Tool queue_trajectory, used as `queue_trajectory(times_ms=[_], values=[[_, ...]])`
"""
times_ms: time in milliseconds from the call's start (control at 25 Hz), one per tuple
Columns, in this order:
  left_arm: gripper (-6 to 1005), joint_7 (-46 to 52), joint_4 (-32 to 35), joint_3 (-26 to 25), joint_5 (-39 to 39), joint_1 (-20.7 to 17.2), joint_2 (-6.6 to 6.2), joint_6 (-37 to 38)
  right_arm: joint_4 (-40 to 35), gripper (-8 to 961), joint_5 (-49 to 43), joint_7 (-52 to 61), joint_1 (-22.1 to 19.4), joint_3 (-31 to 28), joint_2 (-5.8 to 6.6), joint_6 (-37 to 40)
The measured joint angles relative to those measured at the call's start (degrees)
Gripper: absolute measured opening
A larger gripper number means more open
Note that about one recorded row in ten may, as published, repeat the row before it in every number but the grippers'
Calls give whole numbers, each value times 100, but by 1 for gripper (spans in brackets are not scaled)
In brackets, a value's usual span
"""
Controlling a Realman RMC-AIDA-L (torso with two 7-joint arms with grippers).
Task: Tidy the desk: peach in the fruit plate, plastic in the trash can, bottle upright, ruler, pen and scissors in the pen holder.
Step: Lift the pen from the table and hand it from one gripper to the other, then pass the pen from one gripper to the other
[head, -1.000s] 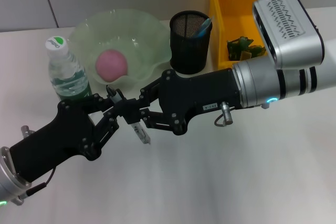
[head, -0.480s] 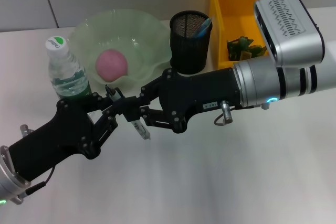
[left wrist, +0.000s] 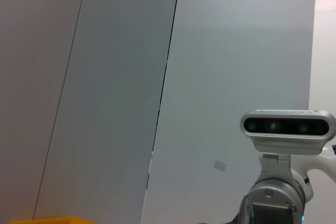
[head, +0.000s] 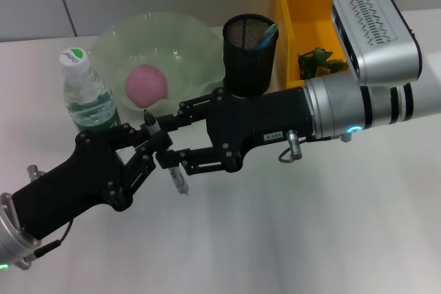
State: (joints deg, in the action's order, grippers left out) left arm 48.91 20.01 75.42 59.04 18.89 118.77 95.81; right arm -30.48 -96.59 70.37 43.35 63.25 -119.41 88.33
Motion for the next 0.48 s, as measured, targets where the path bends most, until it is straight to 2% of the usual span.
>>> queue_trajectory(times_ms=[200, 480], values=[[146, 14, 2, -21, -19, 0, -2, -4, 11, 537, -27, 84, 28, 13, -1, 10], [145, 38, 3, -69, -75, -7, -4, -8, -20, 635, 0, 143, -69, -49, 2, 16]])
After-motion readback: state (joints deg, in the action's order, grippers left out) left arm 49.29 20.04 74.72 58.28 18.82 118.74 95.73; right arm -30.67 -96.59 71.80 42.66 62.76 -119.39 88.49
